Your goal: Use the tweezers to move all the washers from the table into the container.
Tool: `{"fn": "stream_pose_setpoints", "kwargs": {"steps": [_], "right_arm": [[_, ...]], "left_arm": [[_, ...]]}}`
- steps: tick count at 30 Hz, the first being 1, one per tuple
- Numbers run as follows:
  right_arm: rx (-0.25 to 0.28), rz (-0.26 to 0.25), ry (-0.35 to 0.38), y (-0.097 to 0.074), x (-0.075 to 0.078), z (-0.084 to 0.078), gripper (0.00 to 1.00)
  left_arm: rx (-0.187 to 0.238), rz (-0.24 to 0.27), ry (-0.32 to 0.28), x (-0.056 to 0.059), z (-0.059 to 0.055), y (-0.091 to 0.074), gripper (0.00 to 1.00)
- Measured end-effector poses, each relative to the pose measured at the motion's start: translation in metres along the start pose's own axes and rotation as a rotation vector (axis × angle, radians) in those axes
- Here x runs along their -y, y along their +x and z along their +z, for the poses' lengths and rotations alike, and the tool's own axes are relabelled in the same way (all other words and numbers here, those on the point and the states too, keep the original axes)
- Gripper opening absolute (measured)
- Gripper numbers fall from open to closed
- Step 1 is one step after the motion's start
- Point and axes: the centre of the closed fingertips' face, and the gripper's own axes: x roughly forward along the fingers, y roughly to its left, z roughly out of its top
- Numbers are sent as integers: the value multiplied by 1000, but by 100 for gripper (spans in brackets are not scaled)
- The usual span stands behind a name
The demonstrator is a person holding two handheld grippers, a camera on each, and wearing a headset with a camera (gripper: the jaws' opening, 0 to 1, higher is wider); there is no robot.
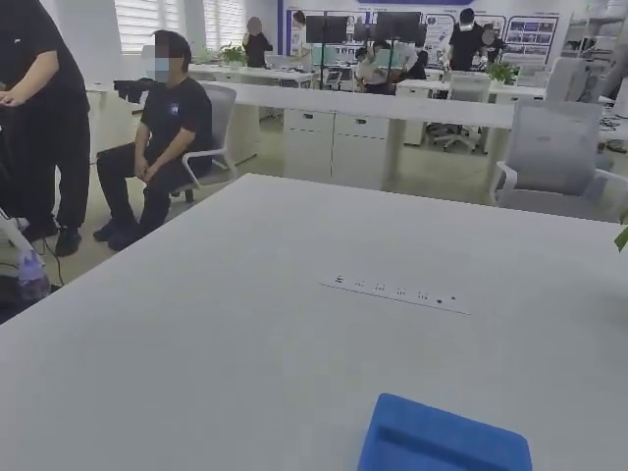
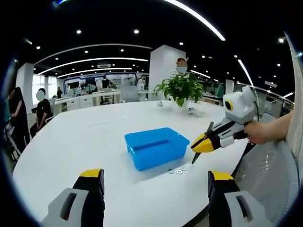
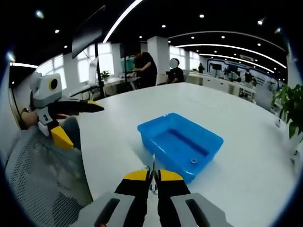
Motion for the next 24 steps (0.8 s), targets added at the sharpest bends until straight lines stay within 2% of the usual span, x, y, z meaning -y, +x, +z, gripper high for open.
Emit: {"fn": "stream_pose_setpoints", "kwargs": {"steps": [2,4,10,15,18,24], "right_arm": [[5,0,-1,-3,1,4,2],[9,0,-6,-7,3,11,2],[80,2,31,-14,16,45,2],[120,4,25,-10,28,68,3],[127,10,25,-3,34,75,3],[104,17,14,14,47,77,3]], "left_arm": [[12,-3,0,1,2,0,93],[-6,0,2,0,-1,0,93],[-11,-13,-1,3,-2,1,93],[-23,-12,3,3,-4,1,93],[-29,-8,2,2,-6,1,93],[-45,-17,4,3,-8,2,93]]}}
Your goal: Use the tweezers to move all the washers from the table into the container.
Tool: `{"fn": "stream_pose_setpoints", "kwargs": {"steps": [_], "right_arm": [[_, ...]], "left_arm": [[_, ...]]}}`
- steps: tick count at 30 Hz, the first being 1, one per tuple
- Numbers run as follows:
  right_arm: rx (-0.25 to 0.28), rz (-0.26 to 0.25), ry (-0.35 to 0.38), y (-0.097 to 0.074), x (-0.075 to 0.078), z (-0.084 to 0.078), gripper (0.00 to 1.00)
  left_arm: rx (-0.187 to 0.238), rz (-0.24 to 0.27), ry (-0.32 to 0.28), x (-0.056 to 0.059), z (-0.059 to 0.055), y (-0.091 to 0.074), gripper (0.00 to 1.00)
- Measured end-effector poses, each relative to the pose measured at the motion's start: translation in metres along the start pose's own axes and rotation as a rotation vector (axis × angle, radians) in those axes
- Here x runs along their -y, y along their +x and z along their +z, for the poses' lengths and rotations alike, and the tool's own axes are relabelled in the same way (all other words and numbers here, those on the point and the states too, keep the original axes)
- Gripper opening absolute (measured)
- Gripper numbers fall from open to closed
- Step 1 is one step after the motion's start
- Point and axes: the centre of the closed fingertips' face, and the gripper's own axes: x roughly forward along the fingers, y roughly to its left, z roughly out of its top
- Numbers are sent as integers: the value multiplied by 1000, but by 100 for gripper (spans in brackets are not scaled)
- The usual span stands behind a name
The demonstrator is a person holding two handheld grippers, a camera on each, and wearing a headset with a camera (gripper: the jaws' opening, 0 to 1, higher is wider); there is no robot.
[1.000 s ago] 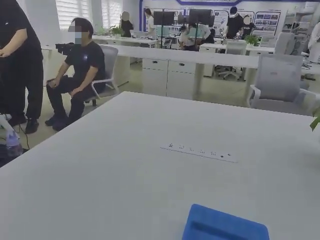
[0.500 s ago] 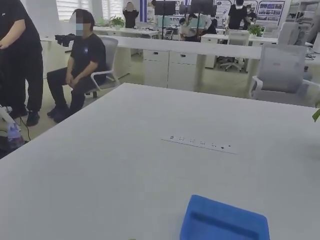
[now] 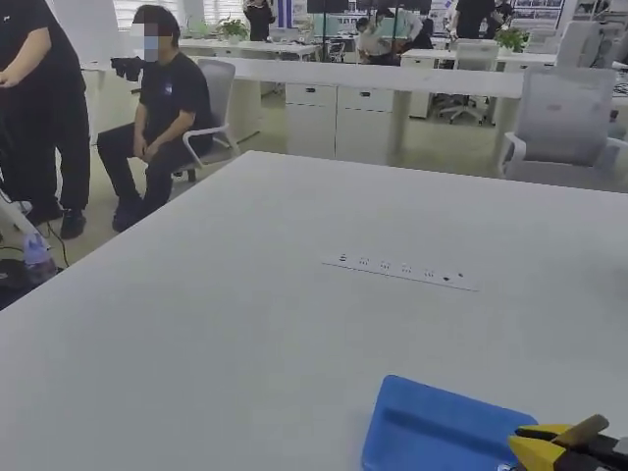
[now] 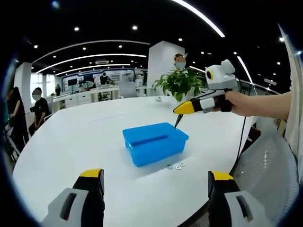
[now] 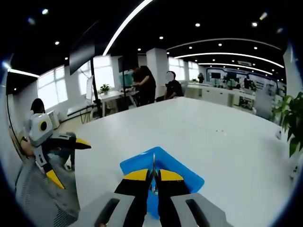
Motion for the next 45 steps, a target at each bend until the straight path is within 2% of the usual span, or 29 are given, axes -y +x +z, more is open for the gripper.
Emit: {"fn": "stream_pose_setpoints", "kwargs": {"steps": [3,11,21,25,29,35,40,45], "right_arm": [[-26,-1,1,10,9,-4,3],[-29,5,49,30,28,-9,3],[-59,7,58,47,29,-22,3],[-77,15,65,52,25,-29,3],[-94,25,64,55,21,-34,3],[-89,27,63,53,21,-34,3],[-84,17,58,48,24,-37,3],[-81,4,88,45,29,-43,3]], "left_arm": [[-6,7,3,-1,-1,0,93],[-11,15,4,-3,-1,0,93],[-10,21,18,-4,-1,0,92],[-11,23,17,-5,-2,0,91],[-12,21,13,-4,-2,0,91],[-16,16,20,-3,-2,0,90],[-17,8,14,-2,-3,1,90],[-39,-4,6,0,-7,2,89]]}}
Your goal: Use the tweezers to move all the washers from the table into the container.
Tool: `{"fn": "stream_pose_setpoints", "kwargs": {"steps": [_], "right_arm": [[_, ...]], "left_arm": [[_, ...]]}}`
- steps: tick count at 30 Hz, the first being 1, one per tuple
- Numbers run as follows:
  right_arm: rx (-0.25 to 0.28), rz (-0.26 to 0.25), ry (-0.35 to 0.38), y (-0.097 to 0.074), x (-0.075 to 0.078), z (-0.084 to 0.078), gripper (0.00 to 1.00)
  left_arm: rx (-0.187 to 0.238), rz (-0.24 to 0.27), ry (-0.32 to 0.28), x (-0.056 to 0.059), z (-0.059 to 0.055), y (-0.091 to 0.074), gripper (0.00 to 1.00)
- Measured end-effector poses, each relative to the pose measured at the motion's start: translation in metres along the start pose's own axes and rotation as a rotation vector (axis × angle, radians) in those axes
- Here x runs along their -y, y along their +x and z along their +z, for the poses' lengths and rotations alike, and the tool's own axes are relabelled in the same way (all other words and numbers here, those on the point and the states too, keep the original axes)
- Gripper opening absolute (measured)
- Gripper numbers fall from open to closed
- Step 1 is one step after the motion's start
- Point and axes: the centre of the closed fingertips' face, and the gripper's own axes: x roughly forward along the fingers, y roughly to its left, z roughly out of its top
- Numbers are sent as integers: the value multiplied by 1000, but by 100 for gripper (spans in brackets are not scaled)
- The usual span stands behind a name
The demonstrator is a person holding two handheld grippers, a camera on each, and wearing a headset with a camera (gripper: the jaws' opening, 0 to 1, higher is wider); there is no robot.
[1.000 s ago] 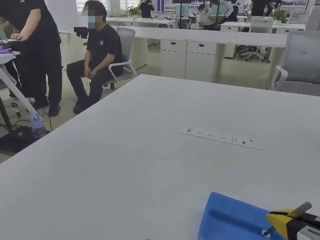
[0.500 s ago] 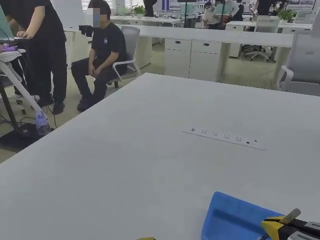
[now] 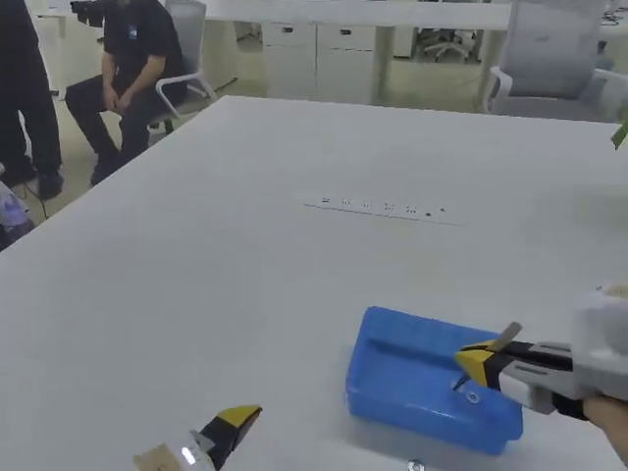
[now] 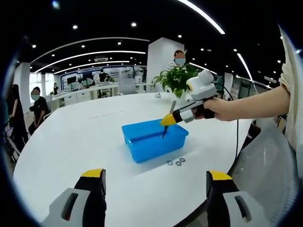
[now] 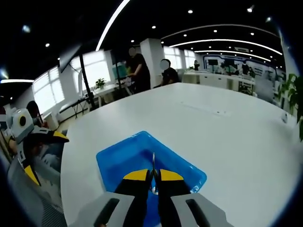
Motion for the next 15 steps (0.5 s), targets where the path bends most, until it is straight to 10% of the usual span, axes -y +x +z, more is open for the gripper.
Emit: {"fn": "stream_pose_setpoints", "kwargs": {"steps": [8,15], "right_arm": [[8,-1,13,1,-6,0,3],[-145,-39,-129,7,-5,-14,3]], "left_arm": [[-7,-24,-16,4,-2,0,88],[-13,-39,-16,7,-2,0,88]]}}
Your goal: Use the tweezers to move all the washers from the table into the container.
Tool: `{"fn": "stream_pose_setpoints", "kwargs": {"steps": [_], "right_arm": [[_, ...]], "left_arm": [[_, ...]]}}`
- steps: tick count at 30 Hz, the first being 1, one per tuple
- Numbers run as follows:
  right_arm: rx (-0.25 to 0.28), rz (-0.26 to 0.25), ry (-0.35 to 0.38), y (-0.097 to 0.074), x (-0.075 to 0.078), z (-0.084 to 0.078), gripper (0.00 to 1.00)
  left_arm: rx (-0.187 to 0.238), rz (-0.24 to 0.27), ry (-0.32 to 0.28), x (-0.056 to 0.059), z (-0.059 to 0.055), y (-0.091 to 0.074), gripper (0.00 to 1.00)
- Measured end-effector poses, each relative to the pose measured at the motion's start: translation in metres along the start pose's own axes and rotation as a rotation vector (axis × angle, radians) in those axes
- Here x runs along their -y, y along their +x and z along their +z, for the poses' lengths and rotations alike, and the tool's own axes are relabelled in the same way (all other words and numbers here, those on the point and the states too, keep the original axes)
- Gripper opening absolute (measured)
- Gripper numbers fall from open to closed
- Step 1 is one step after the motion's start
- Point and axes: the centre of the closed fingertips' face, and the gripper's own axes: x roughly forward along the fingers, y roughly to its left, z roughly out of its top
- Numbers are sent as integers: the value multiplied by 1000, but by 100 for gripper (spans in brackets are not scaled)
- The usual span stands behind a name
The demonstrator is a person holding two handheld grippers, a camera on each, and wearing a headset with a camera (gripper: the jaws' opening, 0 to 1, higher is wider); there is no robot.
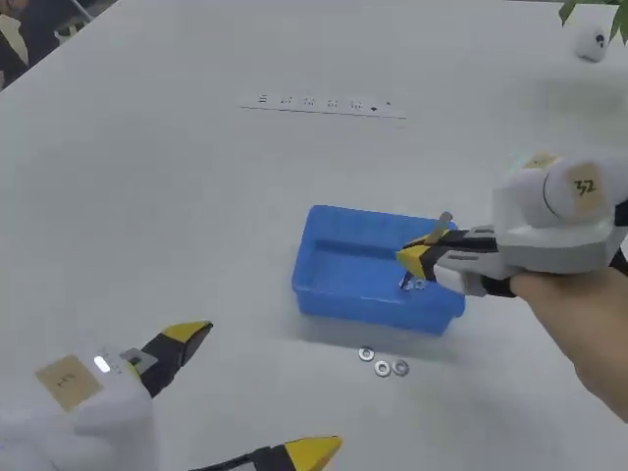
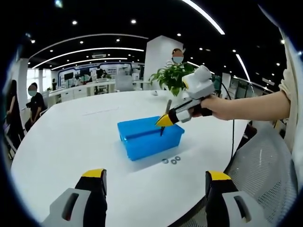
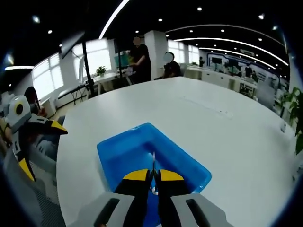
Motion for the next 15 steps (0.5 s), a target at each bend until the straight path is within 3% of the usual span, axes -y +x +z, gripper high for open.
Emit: {"fn": "stream_pose_setpoints", "kwargs": {"steps": [1,3,7,10,15], "right_arm": [[-15,-6,-26,2,0,-2,3],[10,-1,-16,3,-3,3,3],[9,0,-27,8,-3,5,3],[39,30,30,12,-6,7,4],[75,8,47,8,-1,5,4]], "left_arm": [[3,0,2,0,1,0,87],[6,-1,-1,0,1,-1,87],[11,13,-6,-3,2,-2,87],[18,19,-12,-4,3,-3,87],[20,18,-12,-4,4,-3,87]]}}
